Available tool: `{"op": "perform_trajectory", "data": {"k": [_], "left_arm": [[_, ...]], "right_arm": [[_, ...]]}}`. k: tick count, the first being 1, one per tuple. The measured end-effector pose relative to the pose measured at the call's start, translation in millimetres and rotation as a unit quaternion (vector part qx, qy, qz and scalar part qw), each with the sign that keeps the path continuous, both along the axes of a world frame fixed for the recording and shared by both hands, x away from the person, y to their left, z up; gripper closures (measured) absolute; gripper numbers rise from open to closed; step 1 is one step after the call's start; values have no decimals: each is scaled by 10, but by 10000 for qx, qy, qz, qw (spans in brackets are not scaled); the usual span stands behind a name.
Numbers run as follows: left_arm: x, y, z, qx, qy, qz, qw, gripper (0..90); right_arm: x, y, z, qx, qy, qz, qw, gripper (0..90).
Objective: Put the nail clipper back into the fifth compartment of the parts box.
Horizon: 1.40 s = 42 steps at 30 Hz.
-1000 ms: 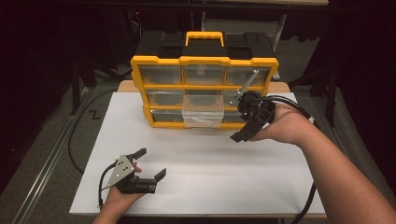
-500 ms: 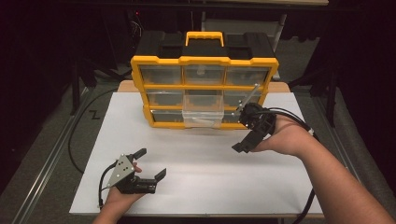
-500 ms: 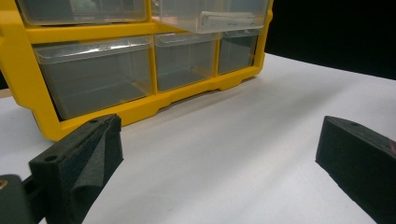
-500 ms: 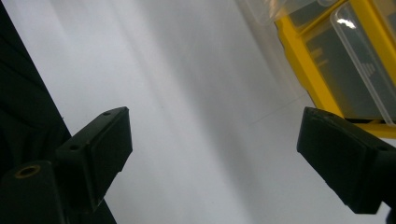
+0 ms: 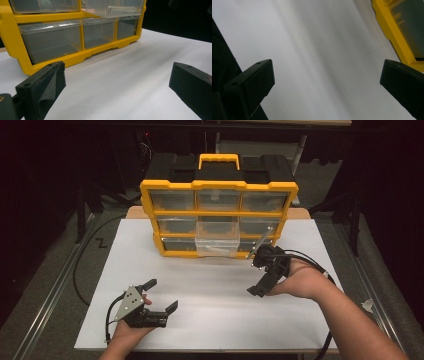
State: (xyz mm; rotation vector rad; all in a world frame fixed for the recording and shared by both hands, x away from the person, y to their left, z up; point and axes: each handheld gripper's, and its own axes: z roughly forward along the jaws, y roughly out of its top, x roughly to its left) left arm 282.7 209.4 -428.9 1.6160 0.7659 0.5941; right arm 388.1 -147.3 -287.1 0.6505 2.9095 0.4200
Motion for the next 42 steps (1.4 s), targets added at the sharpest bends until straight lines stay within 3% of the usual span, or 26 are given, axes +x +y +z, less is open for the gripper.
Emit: {"op": "perform_trajectory", "data": {"k": [22, 42], "left_arm": [[6, -8, -3, 30, -5, -3, 10000, 12], [7, -11, -5, 35, -6, -5, 10000, 12]], "right_arm": [[-73, -2, -626, -91, 35, -23, 10000, 11], [-125, -14, -1152, 4, 50, -142, 9999, 11]]}}
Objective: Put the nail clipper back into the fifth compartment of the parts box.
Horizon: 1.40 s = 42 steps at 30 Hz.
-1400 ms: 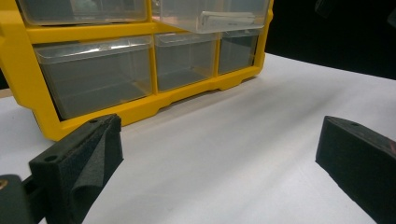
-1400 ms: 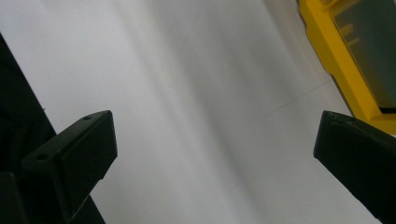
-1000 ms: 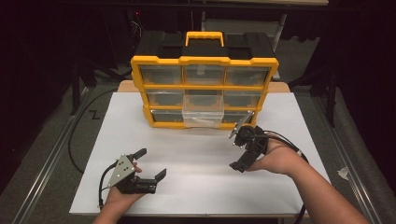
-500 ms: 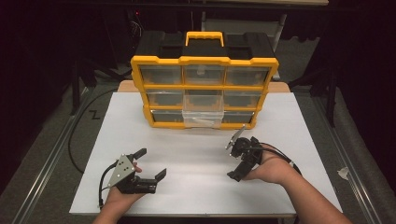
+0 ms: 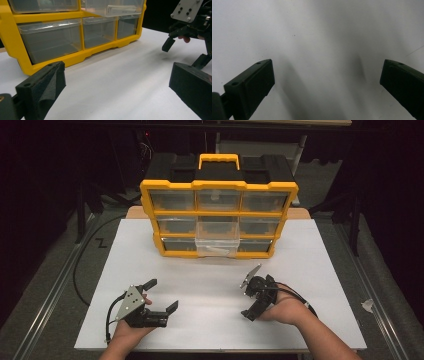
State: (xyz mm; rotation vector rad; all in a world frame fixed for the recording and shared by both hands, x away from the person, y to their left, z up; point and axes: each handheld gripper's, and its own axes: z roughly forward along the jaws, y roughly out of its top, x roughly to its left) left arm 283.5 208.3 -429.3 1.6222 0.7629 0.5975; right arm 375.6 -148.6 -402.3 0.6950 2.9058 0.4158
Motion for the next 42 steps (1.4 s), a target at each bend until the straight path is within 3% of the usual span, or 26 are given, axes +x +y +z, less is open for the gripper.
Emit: {"op": "perform_trajectory", "data": {"k": [3, 7, 11, 15, 19, 21, 24, 25, 27, 28, 29, 31, 35, 39, 42], "left_arm": [[1, -1, -1, 8, 2, 0, 10000, 12], [1, 0, -2, 10, 7, 7, 10000, 12], [7, -3, -7, 26, 21, 1, 10000, 12], [11, -2, -9, 35, 30, 4, 10000, 12], [12, -2, -8, 30, 23, 10, 10000, 12], [9, 1, -7, 35, 13, 15, 10000, 12], [10, -1, -9, 50, 21, 18, 10000, 12], [10, -2, -9, 57, 23, 18, 10000, 12], [13, -3, -11, 60, 33, 29, 10000, 12], [15, -3, -12, 67, 42, 33, 10000, 12], [18, -4, -14, 72, 55, 40, 10000, 12], [19, -3, -16, 86, 66, 41, 9999, 12], [15, -5, -16, 110, 64, 24, 9999, 12], [16, -2, -17, 110, 98, 39, 9999, 12], [22, 2, -23, 105, 113, 63, 9999, 12]], "right_arm": [[-10, -16, -49, 63, -61, -43, 10000, 11], [-36, -55, -108, 380, -222, -199, 9988, 11], [-65, -108, -159, 817, -389, -389, 9951, 11], [-116, -136, -191, 1183, -625, -518, 9897, 11], [-142, -182, -223, 1657, -751, -655, 9811, 11], [-154, -198, -238, 1777, -880, -699, 9776, 11], [-186, -227, -254, 2011, -1076, -790, 9704, 11], [-199, -243, -258, 2171, -1108, -859, 9660, 11], [-228, -255, -253, 2348, -1198, -917, 9603, 11], [-254, -258, -247, 2466, -1312, -961, 9554, 11], [-266, -262, -240, 2537, -1364, -979, 9526, 11], [-301, -277, -222, 2777, -1515, -1068, 9426, 11], [-345, -310, -199, 3051, -1762, -1152, 9288, 11], [-376, -378, -207, 3338, -1855, -1316, 9148, 11], [-393, -432, -231, 3418, -1932, -1411, 9088, 11]]}}
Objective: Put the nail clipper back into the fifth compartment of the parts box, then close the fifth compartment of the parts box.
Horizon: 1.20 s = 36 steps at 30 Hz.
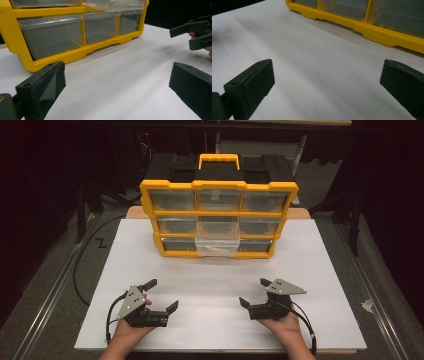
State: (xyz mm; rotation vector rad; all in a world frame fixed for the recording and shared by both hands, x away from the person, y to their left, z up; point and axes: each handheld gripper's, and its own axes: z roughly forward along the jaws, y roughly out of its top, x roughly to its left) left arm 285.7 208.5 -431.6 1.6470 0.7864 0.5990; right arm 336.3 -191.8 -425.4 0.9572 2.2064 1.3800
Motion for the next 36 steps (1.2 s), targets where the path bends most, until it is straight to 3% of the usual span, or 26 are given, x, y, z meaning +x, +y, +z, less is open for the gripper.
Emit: {"op": "perform_trajectory", "data": {"k": [3, 11, 15, 28, 36], "left_arm": [[6, -6, -5, 24, 12, -4, 10000, 12], [-18, -22, 12, 24, -50, -65, 10000, 12], [-19, -24, 10, 30, -55, -72, 10000, 12], [-13, -28, 1, 41, -30, -64, 10000, 12], [-37, -8, 9, 52, -54, -33, 10000, 12]], "right_arm": [[-6, -63, -13, 212, 1, -29, 9998, 11], [-31, -82, -27, 226, 26, -33, 9997, 11], [-24, -52, -28, 119, 27, -26, 9999, 22], [-39, -123, 4, 160, -136, -263, 9994, 307], [-65, -127, 18, 141, -229, -264, 9993, 476]]}}
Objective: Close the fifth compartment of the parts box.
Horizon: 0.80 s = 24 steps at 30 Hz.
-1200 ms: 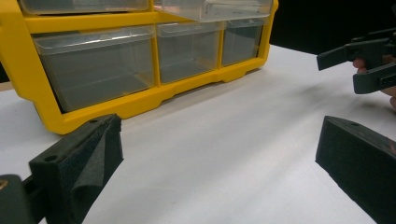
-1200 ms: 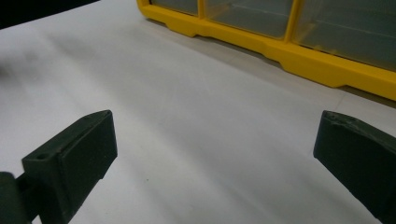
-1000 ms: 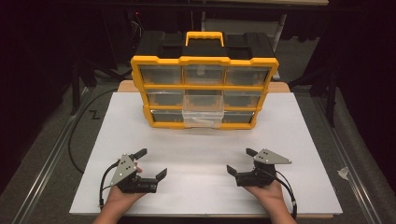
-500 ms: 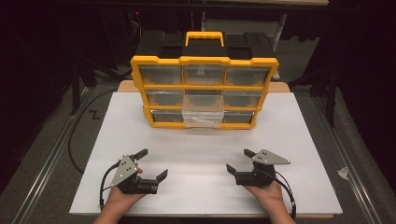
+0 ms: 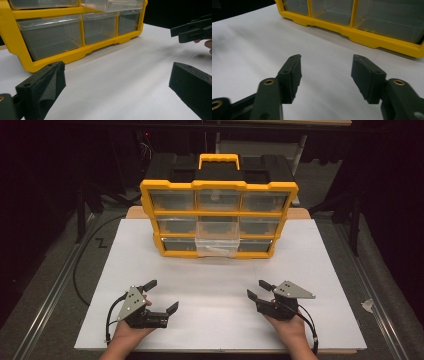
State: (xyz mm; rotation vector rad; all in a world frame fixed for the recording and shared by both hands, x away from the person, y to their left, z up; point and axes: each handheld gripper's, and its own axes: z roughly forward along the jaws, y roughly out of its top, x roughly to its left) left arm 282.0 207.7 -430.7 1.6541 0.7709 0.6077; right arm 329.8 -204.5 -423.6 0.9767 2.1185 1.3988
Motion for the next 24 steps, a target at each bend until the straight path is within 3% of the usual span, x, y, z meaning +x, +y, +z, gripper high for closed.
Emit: {"op": "perform_trajectory", "data": {"k": [6, 13, 19, 24], "left_arm": [[-6, -7, 5, 10, -19, 4, 10000, 12], [-9, -5, 7, 14, -34, 21, 10000, 12], [-8, -4, 8, 13, -39, 16, 10000, 12], [-6, 1, 10, 8, -40, 13, 10000, 12]], "right_arm": [[-12, 8, 11, -57, -69, 66, 9999, 652], [-22, 14, 12, -122, -92, 25, 9999, 757], [-26, 40, 19, -214, -138, -45, 9997, 899], [-19, 52, 21, -225, -119, -95, 9996, 900]]}}
